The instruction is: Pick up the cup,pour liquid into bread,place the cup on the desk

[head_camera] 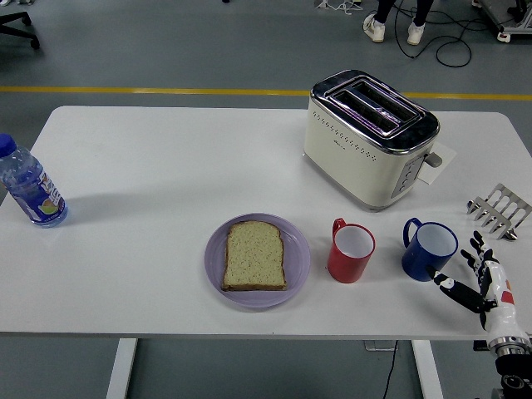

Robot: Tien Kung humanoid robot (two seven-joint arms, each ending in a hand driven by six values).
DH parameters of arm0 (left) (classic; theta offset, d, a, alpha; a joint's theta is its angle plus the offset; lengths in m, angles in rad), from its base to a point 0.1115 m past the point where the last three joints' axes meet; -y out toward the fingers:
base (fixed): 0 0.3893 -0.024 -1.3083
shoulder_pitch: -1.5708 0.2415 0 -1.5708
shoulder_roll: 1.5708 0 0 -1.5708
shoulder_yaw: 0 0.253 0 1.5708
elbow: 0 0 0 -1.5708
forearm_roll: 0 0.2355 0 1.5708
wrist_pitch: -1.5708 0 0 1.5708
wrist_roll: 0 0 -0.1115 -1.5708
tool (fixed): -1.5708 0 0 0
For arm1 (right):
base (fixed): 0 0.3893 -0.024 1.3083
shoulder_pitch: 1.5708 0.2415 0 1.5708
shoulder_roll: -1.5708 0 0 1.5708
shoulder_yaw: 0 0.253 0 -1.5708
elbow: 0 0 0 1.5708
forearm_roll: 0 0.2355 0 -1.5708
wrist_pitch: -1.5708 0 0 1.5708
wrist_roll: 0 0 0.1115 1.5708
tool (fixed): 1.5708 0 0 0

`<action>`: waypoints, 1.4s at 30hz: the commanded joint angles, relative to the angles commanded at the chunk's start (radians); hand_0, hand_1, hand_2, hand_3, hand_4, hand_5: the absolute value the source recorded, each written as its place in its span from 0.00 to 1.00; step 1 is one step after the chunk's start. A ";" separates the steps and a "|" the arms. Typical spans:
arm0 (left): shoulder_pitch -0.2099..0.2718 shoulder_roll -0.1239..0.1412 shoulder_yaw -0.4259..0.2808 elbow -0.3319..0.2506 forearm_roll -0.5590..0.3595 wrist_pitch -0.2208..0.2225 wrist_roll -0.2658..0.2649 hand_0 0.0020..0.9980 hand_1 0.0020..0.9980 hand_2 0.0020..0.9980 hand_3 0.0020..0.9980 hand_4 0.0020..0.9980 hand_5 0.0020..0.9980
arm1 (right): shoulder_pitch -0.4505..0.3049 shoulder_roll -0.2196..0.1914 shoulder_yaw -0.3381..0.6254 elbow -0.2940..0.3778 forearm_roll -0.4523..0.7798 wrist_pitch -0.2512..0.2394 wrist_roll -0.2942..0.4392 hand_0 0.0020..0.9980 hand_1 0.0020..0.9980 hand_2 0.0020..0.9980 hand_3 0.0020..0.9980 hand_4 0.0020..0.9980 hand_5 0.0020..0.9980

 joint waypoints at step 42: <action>-0.010 0.000 -0.015 -0.001 -0.002 0.001 0.000 0.63 0.64 0.65 0.51 0.24 0.86 | 0.201 0.093 -0.156 -0.253 0.207 -0.098 0.151 0.99 0.89 0.99 1.00 1.00 0.18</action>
